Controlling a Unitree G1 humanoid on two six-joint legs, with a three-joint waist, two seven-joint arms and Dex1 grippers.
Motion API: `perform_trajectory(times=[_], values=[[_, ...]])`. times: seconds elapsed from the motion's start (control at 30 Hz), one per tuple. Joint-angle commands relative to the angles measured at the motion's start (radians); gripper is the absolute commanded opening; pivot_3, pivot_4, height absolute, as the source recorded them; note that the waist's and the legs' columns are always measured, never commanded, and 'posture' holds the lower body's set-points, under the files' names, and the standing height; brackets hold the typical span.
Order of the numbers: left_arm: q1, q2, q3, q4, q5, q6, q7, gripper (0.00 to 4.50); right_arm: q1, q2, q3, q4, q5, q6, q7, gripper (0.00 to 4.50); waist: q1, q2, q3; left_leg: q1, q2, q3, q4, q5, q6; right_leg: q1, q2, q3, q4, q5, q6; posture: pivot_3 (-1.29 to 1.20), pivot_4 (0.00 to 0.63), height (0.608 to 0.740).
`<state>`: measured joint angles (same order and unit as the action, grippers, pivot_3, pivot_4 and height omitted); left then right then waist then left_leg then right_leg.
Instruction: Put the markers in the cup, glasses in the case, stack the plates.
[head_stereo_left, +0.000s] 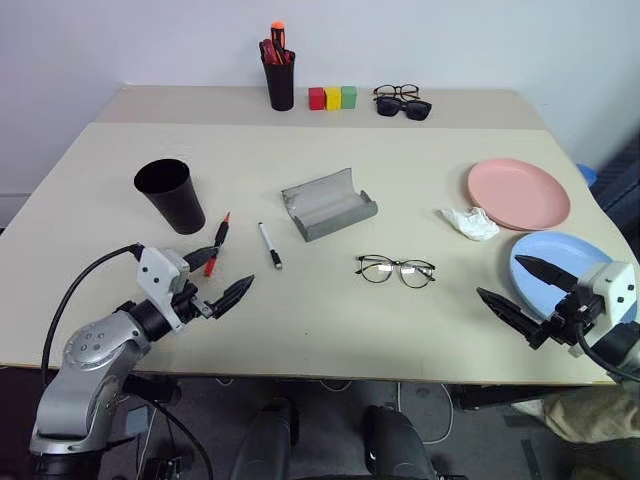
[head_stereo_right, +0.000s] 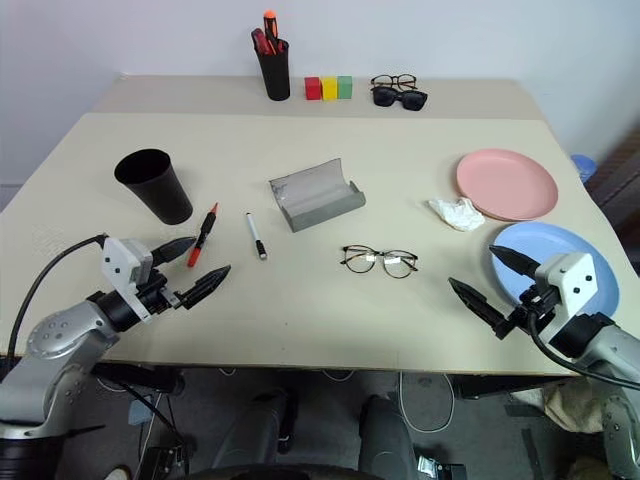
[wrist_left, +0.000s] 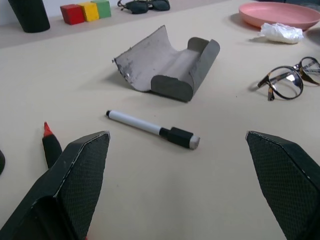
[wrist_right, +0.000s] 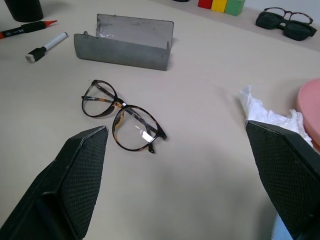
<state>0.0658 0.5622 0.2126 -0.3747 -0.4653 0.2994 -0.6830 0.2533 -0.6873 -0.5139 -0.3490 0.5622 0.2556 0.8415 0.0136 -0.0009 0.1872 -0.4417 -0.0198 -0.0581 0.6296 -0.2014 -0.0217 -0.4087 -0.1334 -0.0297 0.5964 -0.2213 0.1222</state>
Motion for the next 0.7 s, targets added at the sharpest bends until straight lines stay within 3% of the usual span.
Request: perform_trajectory(times=[0.03, 0.47, 0.7], values=[[-0.005, -0.005, 0.008, -0.017, 0.006, -0.020, 0.010, 4.50, -0.009, -0.002, -0.003, -0.012, 0.000, -0.007, -0.006, 4.47, 0.000, 0.000, 0.000, 0.000, 0.000, 0.000, 0.000, 0.000, 0.000, 0.000, 0.000, 0.000, 0.000, 0.000, 0.000, 0.00, 0.150, 0.740], [-0.021, -0.048, -0.017, -0.038, 0.057, -0.012, 0.093, 4.50, -0.030, -0.004, 0.005, 0.055, -0.010, -0.042, 0.045, 4.47, 0.000, 0.000, 0.000, 0.000, 0.000, 0.000, 0.001, 0.000, 0.000, 0.001, 0.000, 0.000, 0.001, 0.000, 0.000, 0.00, 0.150, 0.740], [-0.090, -0.103, -0.076, -0.119, 0.119, 0.154, 0.284, 4.50, -0.075, -0.014, 0.038, 0.073, -0.012, -0.059, 0.073, 4.47, 0.000, 0.000, 0.000, 0.001, 0.000, 0.000, 0.002, 0.000, 0.001, 0.001, 0.000, 0.000, 0.003, 0.000, 0.000, 0.00, 0.150, 0.740]])
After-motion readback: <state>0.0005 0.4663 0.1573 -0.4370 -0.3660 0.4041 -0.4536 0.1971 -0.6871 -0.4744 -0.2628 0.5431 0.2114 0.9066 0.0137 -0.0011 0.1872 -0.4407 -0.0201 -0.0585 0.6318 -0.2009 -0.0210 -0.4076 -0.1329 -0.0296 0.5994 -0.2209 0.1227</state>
